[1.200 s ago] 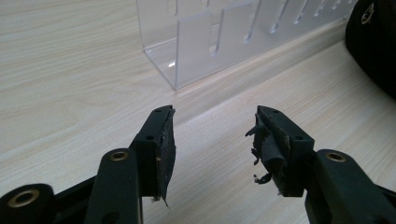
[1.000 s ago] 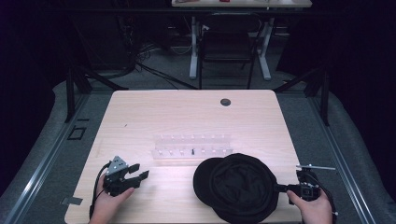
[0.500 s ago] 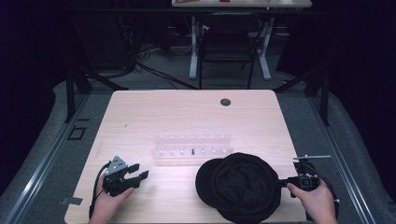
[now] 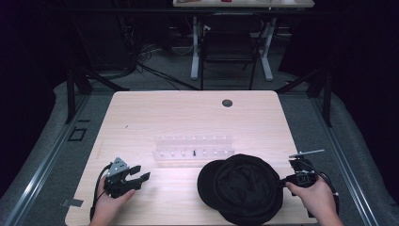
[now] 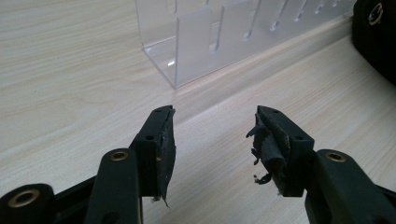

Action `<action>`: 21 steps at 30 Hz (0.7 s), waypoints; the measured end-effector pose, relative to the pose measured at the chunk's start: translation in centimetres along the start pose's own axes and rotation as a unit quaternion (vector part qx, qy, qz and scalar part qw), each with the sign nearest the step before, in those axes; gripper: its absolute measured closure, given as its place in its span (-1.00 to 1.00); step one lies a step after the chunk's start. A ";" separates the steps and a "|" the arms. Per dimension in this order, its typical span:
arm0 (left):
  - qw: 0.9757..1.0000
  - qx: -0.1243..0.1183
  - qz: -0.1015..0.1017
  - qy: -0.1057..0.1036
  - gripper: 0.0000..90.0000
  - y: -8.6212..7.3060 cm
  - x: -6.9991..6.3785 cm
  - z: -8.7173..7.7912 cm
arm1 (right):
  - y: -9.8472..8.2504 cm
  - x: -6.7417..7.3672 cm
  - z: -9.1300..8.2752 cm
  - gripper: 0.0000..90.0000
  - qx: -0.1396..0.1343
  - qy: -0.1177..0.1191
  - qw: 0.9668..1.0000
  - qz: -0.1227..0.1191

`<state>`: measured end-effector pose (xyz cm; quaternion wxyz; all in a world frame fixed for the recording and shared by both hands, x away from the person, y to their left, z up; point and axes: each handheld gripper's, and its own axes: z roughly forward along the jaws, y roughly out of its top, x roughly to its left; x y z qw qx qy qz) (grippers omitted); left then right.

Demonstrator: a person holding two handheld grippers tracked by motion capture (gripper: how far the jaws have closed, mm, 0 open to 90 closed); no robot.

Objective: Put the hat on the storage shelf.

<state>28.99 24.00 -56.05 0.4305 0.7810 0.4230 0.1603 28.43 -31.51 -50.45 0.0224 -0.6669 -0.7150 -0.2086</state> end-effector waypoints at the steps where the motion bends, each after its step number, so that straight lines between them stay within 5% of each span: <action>1: 1.000 0.000 0.000 0.000 0.07 0.0 0.0 0.0 | 0.0 0.3 0.0 0.96 -0.004 -0.007 1.000 0.008; 5: 1.000 0.000 0.002 -0.001 0.07 0.0 0.0 0.0 | 0.4 0.5 -0.8 0.96 0.016 -0.007 1.000 -0.003; 6: 1.000 0.001 0.003 -0.001 0.07 0.0 0.0 0.1 | 0.5 0.6 -0.9 0.96 0.006 0.009 1.000 0.003; 7: 1.000 0.001 0.003 -0.001 0.07 0.0 0.0 0.1 | 0.5 0.8 -1.0 0.96 0.001 0.008 1.000 0.009; 9: 1.000 0.002 0.001 -0.002 0.07 0.0 0.0 0.1 | 0.8 0.9 -1.9 0.97 0.019 0.009 1.000 -0.015; 11: 1.000 0.005 0.002 -0.003 0.07 0.0 0.0 0.1 | 0.9 1.5 -2.3 0.97 0.003 0.014 1.000 -0.007; 21: 1.000 0.004 -0.002 -0.003 0.07 0.0 -0.1 0.4 | 2.1 3.4 -4.5 0.97 0.015 0.016 0.999 -0.023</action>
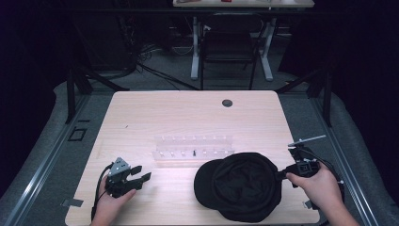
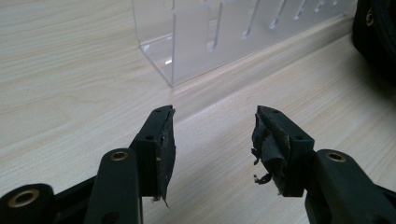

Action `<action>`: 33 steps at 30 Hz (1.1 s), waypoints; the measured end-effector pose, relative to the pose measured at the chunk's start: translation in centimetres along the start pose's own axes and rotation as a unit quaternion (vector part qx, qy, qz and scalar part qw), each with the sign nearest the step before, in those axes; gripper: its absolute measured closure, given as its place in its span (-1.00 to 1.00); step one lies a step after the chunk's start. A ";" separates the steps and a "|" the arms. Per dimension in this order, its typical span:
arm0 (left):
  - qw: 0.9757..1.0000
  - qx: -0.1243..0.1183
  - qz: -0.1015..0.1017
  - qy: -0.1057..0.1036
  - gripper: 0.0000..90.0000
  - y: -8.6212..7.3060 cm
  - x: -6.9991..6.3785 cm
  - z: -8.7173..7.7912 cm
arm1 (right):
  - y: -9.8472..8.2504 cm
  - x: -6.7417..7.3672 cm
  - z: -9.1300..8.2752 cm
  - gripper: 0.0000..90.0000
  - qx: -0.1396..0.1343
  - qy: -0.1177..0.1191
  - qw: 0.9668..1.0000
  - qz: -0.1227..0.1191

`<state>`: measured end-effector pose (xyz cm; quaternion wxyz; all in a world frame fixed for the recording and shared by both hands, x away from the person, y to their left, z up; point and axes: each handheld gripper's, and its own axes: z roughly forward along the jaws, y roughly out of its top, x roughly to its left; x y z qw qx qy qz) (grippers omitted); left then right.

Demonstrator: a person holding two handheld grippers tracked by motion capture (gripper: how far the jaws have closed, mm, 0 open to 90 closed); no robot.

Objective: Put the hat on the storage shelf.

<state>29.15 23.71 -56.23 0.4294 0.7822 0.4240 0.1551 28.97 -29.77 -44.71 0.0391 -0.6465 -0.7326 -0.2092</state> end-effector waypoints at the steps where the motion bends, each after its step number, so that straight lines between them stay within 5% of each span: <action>1: 1.000 0.000 0.002 -0.001 0.07 0.0 0.0 0.0 | 0.1 0.3 -0.2 0.97 0.002 -0.003 1.000 0.000; 12: 1.000 0.000 0.003 -0.002 0.07 0.0 -0.1 0.1 | 1.4 3.1 -2.1 0.97 0.018 0.003 1.000 -0.017; 21: 1.000 0.001 0.002 -0.002 0.07 0.0 -0.1 0.1 | 2.1 4.0 -3.7 0.97 0.007 0.073 0.997 0.001; 26: 1.000 0.000 0.003 -0.002 0.07 0.0 -0.1 0.1 | 2.3 4.7 -4.9 0.97 -0.005 0.125 0.992 0.000; 33: 1.000 0.002 0.007 -0.001 0.07 0.0 -0.1 0.1 | 2.4 5.4 -6.0 0.98 -0.024 0.163 0.986 0.001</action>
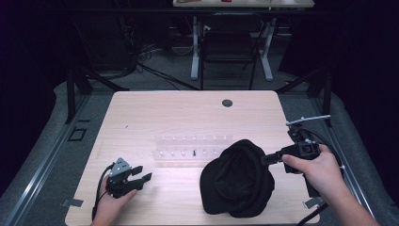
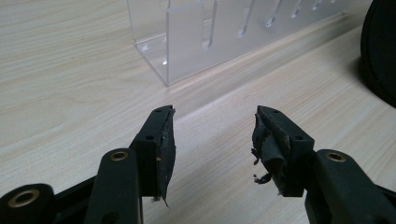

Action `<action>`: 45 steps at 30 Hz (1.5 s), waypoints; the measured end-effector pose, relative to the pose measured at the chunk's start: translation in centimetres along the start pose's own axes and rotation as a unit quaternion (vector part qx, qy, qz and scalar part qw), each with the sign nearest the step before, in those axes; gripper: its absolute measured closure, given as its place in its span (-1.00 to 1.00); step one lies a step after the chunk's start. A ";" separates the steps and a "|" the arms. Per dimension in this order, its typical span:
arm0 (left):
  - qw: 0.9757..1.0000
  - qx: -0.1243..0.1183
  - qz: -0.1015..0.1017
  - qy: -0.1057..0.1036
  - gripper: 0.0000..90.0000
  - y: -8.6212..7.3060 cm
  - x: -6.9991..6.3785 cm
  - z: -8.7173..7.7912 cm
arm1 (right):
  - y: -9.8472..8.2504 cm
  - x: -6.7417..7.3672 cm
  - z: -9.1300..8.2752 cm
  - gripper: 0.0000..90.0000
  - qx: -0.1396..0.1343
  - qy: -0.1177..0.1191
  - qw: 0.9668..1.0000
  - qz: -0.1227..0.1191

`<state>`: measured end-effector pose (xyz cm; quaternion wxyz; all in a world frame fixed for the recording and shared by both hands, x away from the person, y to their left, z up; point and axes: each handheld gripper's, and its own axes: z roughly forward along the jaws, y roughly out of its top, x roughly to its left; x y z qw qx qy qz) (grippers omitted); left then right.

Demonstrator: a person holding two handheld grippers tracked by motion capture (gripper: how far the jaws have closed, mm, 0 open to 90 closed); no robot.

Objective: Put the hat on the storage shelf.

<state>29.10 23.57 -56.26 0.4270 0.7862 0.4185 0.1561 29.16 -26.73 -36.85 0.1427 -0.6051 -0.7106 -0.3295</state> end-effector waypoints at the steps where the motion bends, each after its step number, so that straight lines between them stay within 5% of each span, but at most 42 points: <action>1: 1.000 0.000 0.000 0.000 0.07 0.0 0.0 0.0 | 0.0 0.0 -0.2 0.98 -0.004 0.018 1.000 0.006; 3: 1.000 -0.001 -0.003 -0.001 0.07 0.0 0.0 0.0 | 0.1 0.0 -0.4 0.98 -0.006 0.027 1.000 0.007; 4: 1.000 -0.002 -0.003 -0.001 0.07 0.0 0.0 0.0 | 0.1 0.0 -0.6 0.98 -0.009 0.054 0.998 0.013; 6: 1.000 -0.002 -0.003 -0.001 0.07 0.0 0.0 0.0 | 0.1 0.1 -0.7 0.98 -0.013 0.063 0.998 0.014; 7: 1.000 -0.001 -0.002 -0.001 0.07 0.0 0.0 0.0 | 0.1 0.2 -0.8 0.98 -0.019 0.088 0.996 0.014; 18: 1.000 -0.003 -0.004 -0.002 0.07 0.0 -0.1 0.0 | 0.2 1.0 -1.2 0.98 -0.039 0.139 0.989 0.014; 23: 1.000 -0.013 -0.011 -0.011 0.06 0.1 -0.2 -0.2 | 0.4 1.2 -1.1 0.98 -0.051 0.173 0.983 0.017; 30: 1.000 -0.012 -0.007 -0.013 0.06 0.2 -0.3 -0.3 | 1.4 1.8 -0.9 0.98 -0.068 0.229 0.971 0.017; 39: 1.000 -0.018 -0.011 -0.015 0.06 0.2 -0.4 -0.3 | 3.2 3.5 -1.1 0.98 -0.082 0.263 0.961 0.007; 45: 1.000 -0.016 -0.010 -0.017 0.05 0.2 -0.4 -0.4 | 4.6 4.5 -1.1 0.98 -0.083 0.255 0.963 -0.001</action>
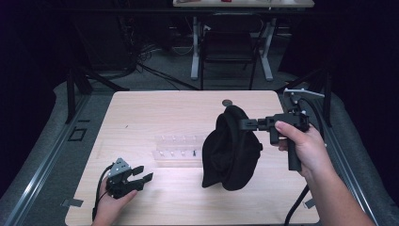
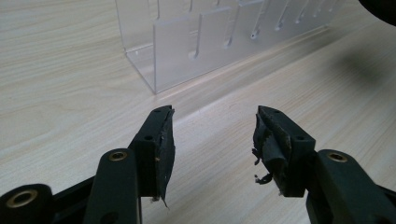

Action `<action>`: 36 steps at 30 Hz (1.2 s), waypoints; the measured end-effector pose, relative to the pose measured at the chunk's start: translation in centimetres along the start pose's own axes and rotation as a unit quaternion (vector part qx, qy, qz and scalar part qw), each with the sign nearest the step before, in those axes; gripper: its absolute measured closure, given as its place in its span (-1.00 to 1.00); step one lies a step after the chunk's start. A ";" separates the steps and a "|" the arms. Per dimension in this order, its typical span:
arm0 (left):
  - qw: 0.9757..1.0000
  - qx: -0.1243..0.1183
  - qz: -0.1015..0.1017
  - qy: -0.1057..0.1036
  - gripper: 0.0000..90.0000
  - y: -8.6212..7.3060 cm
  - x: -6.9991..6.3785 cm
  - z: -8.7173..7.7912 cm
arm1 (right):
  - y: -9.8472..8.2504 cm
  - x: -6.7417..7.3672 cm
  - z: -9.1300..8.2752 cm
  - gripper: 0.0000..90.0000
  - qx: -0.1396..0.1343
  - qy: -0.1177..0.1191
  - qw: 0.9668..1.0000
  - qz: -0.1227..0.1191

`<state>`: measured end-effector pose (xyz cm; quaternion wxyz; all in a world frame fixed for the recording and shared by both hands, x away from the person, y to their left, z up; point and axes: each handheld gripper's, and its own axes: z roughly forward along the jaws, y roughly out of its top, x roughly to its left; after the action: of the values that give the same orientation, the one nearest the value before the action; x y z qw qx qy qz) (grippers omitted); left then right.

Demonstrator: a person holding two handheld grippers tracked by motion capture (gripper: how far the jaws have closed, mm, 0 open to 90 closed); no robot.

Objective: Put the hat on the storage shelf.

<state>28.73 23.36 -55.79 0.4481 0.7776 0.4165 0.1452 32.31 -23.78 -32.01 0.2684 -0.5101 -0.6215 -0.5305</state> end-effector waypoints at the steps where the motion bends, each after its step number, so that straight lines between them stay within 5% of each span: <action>1: 1.000 -0.001 -0.001 0.000 0.05 0.0 0.0 0.0 | 0.2 0.1 0.1 0.98 -0.001 0.001 1.000 0.000; 16: 0.999 -0.032 0.023 -0.012 0.04 2.3 -1.5 -0.9 | 3.9 -0.4 2.1 0.98 -0.012 0.006 1.000 0.012; 22: 0.997 -0.042 0.062 -0.018 0.04 4.2 -2.5 -1.4 | 5.0 -0.6 2.8 0.98 -0.017 0.012 1.000 0.020; 36: 0.993 -0.076 0.087 -0.034 0.08 7.3 -4.7 0.3 | 6.8 -2.3 4.3 0.98 -0.020 0.010 0.999 0.029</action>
<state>29.85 17.73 -49.31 0.5055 0.7791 0.3191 0.1887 40.27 -21.20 -32.67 0.2798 -0.5277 -0.5928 -0.5402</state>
